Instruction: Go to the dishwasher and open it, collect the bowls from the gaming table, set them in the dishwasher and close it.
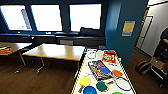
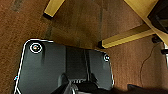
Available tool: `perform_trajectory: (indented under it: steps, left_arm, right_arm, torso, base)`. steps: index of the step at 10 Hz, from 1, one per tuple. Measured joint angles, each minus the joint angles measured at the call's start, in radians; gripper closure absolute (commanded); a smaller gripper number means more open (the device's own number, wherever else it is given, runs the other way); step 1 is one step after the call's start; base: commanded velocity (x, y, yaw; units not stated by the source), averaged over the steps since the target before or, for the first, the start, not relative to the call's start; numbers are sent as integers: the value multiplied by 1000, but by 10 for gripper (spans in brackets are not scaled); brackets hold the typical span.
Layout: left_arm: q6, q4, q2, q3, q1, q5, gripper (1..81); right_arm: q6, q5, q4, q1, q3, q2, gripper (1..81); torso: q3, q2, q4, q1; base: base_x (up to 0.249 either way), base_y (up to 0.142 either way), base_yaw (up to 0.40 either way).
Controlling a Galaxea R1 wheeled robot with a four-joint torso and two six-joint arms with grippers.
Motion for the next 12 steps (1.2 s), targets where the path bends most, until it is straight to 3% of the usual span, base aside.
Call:
perform_trajectory:
  steps: [7,8,9,10,11,12]
  left_arm:
    - [0,-9,2,-10,-1,0,10]
    - [0,-9,2,-10,-1,0,10]
    - [0,-9,1,-10,-1,1,10]
    - [-2,-11,1,-11,-3,-1,10]
    - [-4,-11,-2,-11,-5,2,10]
    - [-25,-11,-12,-10,-7,2,10]
  right_arm:
    - [0,18,5,-40,-14,54,10]
    - [1,18,6,-45,-39,57,811]
    - [29,28,10,-54,-69,61,811]
    - [-2,7,14,-60,-103,68,811]
    - [4,0,27,-64,-153,92,811]
    - [5,-20,41,-64,-204,116,811]
  torso:
    - [0,0,0,0]
    - [0,0,0,0]
    - [0,0,0,0]
    - [0,0,0,0]
    - [0,0,0,0]
    - [0,0,0,0]
  base:
    - [0,0,0]
    - [0,0,0]
    - [0,0,0]
    - [0,0,0]
    - [0,0,0]
    - [0,0,0]
